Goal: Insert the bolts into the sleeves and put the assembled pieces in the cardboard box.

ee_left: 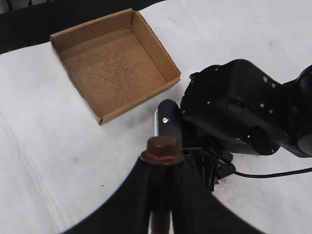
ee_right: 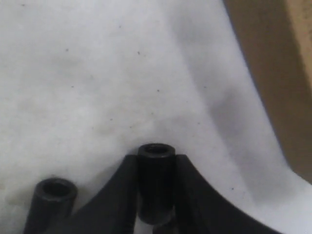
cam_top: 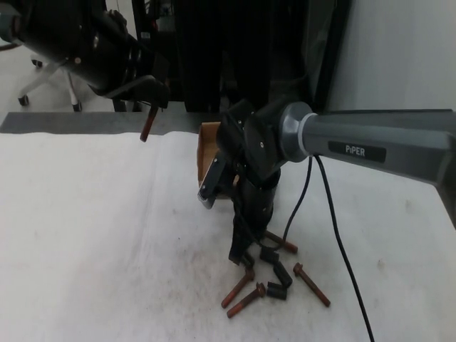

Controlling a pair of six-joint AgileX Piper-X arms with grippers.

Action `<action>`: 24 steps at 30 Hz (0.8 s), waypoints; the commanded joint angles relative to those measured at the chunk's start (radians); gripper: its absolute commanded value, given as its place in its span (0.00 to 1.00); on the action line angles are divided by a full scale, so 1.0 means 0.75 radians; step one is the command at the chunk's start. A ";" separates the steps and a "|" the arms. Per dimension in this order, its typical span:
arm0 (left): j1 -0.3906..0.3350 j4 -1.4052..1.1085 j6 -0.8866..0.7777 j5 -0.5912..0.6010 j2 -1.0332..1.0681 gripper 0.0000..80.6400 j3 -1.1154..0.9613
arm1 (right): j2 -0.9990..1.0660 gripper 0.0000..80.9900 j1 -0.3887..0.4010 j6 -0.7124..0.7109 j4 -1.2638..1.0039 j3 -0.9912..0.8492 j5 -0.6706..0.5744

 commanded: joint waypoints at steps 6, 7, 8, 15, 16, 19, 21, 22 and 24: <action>0.003 -0.025 -0.009 -0.004 -0.032 0.00 -0.007 | -0.316 0.01 -0.165 0.397 -0.036 0.007 -0.241; 0.003 -0.039 -0.018 -0.004 -0.040 0.00 -0.007 | -0.353 0.01 -0.193 0.426 -0.050 0.011 -0.304; 0.003 -0.070 -0.040 -0.004 -0.053 0.00 -0.007 | -0.408 0.01 -0.221 0.449 -0.069 0.015 -0.386; 0.000 -0.387 -0.176 0.035 -0.154 0.00 -0.007 | -0.668 0.01 -0.434 0.555 -0.214 0.054 -0.929; 0.000 -0.448 -0.205 0.067 -0.164 0.00 -0.007 | -0.701 0.01 -0.460 0.570 -0.249 0.075 -1.015; -0.002 -0.608 -0.279 0.169 -0.181 0.00 -0.007 | -0.825 0.01 -0.539 0.627 -0.397 0.178 -1.319; -0.011 -0.744 -0.354 0.227 -0.193 0.00 0.026 | -0.916 0.01 -0.574 0.657 -0.505 0.269 -1.505; -0.019 -0.827 -0.401 0.242 -0.201 0.00 0.057 | -0.964 0.01 -0.583 0.668 -0.554 0.315 -1.574; -0.049 -1.009 -0.505 0.265 -0.217 0.00 0.134 | -1.049 0.01 -0.584 0.669 -0.636 0.409 -1.622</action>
